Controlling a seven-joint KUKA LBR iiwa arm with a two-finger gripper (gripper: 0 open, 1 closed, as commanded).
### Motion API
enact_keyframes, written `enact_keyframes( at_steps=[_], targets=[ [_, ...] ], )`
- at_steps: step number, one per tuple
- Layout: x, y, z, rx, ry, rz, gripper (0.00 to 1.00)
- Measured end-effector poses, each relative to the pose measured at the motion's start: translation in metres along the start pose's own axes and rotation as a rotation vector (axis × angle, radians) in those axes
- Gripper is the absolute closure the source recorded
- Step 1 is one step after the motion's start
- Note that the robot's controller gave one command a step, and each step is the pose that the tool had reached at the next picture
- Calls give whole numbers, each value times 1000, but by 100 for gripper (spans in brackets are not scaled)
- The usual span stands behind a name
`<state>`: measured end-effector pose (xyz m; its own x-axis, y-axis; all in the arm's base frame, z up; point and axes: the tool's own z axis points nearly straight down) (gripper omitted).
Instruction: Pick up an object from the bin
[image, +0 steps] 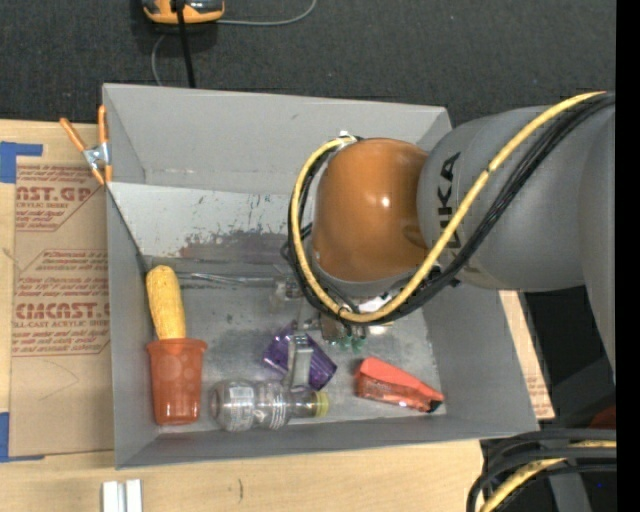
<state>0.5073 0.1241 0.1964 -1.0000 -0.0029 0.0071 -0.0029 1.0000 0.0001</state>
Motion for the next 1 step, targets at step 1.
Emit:
enact_keyframes(
  at_steps=[1],
  targets=[
    [-2, -1, -4, -1, -7, 2, 0]
  ],
)
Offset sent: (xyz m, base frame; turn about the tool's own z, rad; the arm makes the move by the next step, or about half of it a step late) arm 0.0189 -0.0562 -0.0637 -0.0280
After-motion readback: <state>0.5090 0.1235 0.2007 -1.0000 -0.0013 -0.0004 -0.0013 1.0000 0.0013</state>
